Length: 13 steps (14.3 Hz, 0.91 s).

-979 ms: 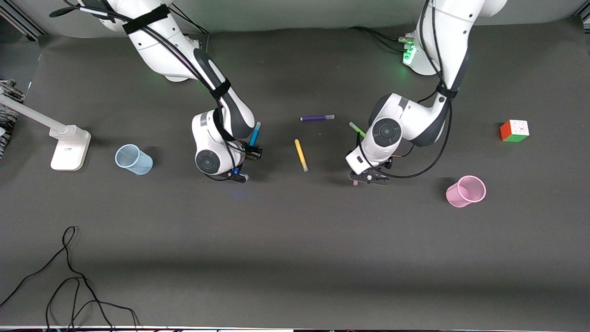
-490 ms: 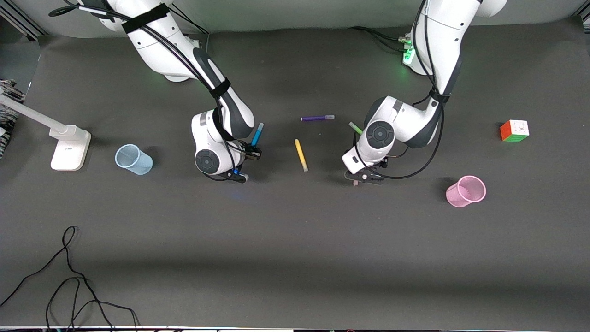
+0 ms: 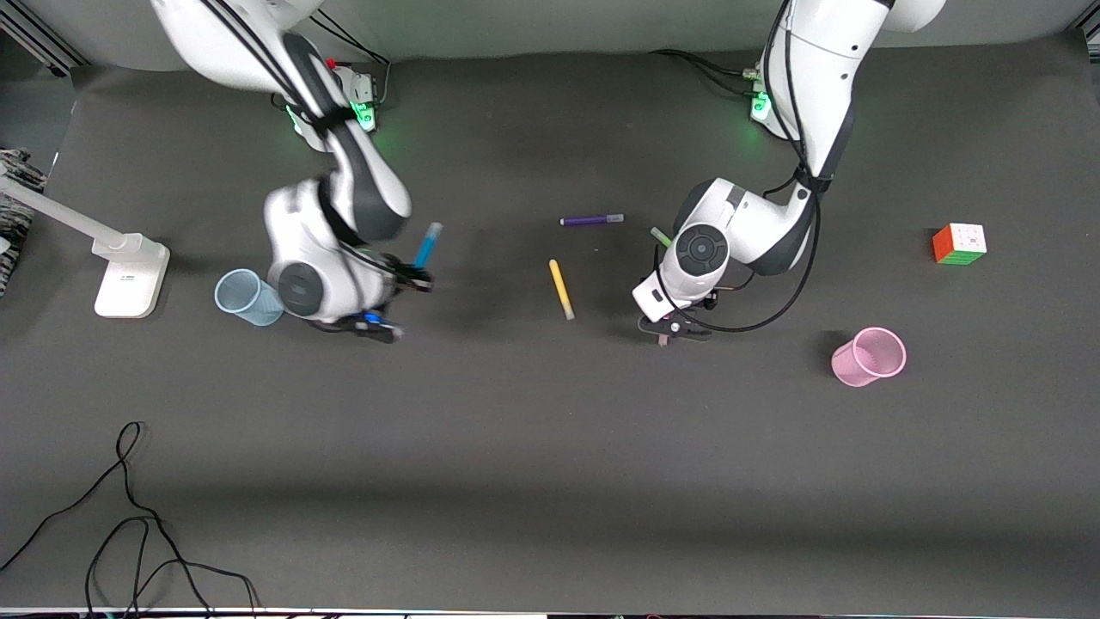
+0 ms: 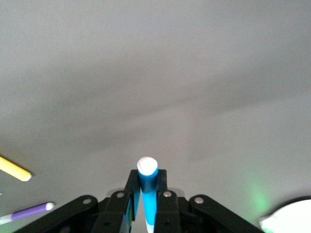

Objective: Place pink and blue markers in matching cups
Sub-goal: 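Lift the blue marker with the right gripper while the left gripper lifts the pink marker, then carry the blue marker over the clear cup while the left gripper carries pink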

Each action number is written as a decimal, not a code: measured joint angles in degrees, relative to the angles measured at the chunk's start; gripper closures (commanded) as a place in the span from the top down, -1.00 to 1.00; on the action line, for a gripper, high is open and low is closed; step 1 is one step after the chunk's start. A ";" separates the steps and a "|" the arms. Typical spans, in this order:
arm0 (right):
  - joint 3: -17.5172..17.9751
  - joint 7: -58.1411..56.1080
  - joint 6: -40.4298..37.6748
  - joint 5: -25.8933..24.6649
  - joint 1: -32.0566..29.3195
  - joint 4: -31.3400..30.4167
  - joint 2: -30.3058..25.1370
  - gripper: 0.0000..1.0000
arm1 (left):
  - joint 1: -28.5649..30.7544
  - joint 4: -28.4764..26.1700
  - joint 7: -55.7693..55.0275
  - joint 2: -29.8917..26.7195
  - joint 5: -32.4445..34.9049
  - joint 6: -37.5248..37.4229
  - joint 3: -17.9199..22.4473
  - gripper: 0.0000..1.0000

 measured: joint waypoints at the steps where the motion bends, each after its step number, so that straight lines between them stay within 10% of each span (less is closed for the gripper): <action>1: -1.42 -0.05 -0.35 -3.17 0.01 -0.08 -2.92 -1.00 | 0.00 0.02 -0.34 0.29 0.00 0.05 0.00 0.09; 6: -7.20 -2.87 1.01 -20.48 -0.01 -0.24 -13.52 -1.00 | -0.05 0.96 -2.23 0.29 -0.27 -0.03 -0.26 -0.83; 13: -22.16 -27.15 19.86 -24.49 -0.09 -10.47 -18.37 -1.00 | 0.71 3.74 -4.22 -0.28 -0.31 -3.29 0.40 -0.92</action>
